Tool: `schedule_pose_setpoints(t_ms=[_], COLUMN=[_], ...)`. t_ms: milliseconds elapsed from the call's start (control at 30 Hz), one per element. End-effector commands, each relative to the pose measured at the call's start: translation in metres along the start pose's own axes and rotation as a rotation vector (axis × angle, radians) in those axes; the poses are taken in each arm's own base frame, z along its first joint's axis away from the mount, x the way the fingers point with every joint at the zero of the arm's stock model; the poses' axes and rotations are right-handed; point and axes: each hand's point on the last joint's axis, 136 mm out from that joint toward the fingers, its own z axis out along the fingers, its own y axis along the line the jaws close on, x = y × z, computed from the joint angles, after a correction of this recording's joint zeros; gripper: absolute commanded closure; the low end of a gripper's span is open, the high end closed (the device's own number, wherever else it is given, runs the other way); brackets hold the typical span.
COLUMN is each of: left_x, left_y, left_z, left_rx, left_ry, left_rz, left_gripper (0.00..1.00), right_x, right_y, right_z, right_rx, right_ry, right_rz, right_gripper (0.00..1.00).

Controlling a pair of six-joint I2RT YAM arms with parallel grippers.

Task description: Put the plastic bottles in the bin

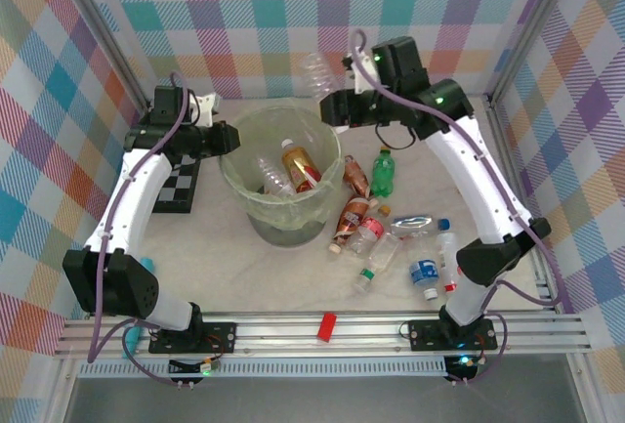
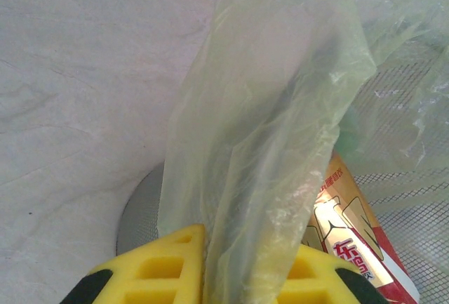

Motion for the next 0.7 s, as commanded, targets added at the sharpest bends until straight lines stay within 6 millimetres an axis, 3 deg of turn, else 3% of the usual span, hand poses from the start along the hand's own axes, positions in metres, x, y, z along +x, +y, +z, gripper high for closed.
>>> schedule_pose_setpoints(t_ms=[0, 133, 300, 533, 667], left_x=[0.003, -0.001, -0.006, -0.006, -0.006], left_y=[-0.014, -0.017, -0.02, -0.019, -0.019], left_z=[0.0, 0.001, 0.005, 0.008, 0.008], left_rx=[0.038, 0.043, 0.052, 0.053, 0.055], left_ry=[0.036, 0.03, 0.026, 0.025, 0.022], left_rz=[-0.016, -0.013, -0.008, 0.001, 0.002], left_gripper=[0.83, 0.84, 0.84, 0.84, 0.84], right_x=[0.016, 0.038, 0.063, 0.103, 0.118], right_y=[0.028, 0.045, 0.048, 0.041, 0.035], right_z=[0.014, 0.044, 0.077, 0.102, 0.109], right_rx=[-0.066, -0.066, -0.021, 0.042, 0.056], right_ry=[0.071, 0.156, 0.231, 0.329, 0.357], right_rz=[-0.061, -0.097, -0.121, -0.107, -0.099], right_gripper=[0.52, 0.51, 0.51, 0.47, 0.38])
